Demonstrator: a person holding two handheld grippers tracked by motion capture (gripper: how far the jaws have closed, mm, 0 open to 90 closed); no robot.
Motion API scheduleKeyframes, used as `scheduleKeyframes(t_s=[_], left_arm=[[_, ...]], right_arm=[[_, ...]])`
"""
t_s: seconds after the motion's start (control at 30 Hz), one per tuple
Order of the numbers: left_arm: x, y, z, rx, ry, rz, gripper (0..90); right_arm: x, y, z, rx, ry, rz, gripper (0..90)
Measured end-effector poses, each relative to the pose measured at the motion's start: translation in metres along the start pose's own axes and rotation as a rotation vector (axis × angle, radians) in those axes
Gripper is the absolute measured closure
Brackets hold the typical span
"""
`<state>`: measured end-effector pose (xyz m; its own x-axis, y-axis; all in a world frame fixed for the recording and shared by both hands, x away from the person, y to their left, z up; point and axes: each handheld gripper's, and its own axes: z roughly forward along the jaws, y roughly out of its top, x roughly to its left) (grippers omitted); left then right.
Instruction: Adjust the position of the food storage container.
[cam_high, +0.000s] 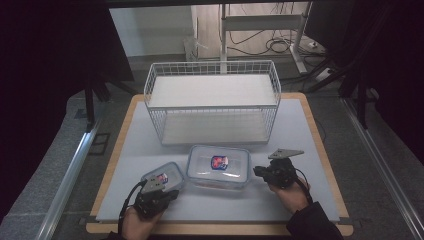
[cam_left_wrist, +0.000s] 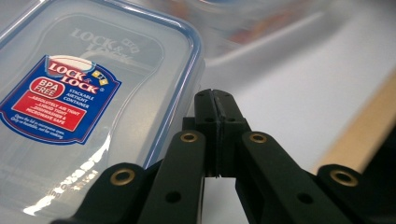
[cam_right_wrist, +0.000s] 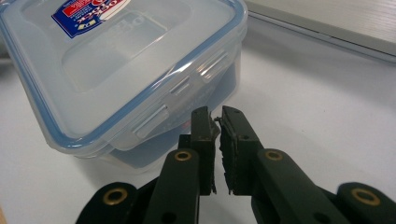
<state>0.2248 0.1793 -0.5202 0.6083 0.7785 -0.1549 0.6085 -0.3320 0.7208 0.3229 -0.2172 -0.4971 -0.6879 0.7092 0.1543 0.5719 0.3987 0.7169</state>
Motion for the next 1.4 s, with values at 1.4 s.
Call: scheduleKeyframes(t_s=[1.4], left_arm=[[0.012,0.04,0.034,0.032,0.026,-0.029,89.8]], right_arm=[[0.007,0.007,0.015,0.009,-0.016,-0.017,89.5]])
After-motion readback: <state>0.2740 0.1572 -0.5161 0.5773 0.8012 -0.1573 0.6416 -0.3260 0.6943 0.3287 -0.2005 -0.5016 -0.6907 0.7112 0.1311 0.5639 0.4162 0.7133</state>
